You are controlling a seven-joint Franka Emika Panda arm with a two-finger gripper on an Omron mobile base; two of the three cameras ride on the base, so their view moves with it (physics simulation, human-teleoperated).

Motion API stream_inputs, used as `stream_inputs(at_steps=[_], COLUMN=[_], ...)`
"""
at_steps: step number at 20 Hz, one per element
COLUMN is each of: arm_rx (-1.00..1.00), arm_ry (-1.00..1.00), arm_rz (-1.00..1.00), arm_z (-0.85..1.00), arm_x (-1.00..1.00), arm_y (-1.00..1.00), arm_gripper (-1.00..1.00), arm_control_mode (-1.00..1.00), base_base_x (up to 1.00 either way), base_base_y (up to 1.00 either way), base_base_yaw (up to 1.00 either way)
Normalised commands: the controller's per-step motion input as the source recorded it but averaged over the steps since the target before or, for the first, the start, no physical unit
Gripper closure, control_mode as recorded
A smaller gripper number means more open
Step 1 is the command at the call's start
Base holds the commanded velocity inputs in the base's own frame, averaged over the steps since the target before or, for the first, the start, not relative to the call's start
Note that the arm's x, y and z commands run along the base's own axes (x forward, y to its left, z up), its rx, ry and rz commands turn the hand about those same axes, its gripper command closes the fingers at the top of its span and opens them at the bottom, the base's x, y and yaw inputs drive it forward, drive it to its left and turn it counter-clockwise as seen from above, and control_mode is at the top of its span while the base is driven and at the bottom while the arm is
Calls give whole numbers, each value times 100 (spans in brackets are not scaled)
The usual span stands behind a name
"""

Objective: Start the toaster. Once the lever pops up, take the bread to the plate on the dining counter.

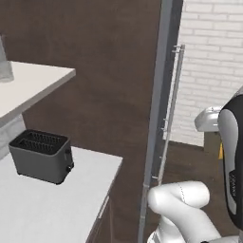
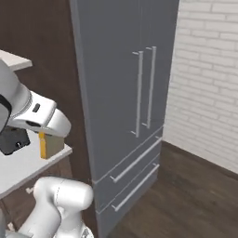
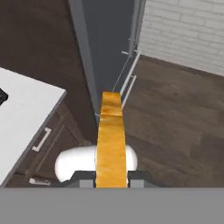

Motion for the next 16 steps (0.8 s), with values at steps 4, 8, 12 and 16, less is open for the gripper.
stream_inputs(at_steps=[4,8,12,16], arm_rx=[0,0,0,0], arm_ry=[0,0,0,0], arm_rz=[0,0,0,0], arm_z=[0,0,0,0], arm_x=[0,0,0,0], arm_y=[0,0,0,0], arm_gripper=[100,100,100,100], arm_control_mode=[100,100,100,100], base_base_x=[-58,-24,4,39], base_base_y=[0,-28,-60,-71], base_base_yaw=[-83,-78,-61,-32])
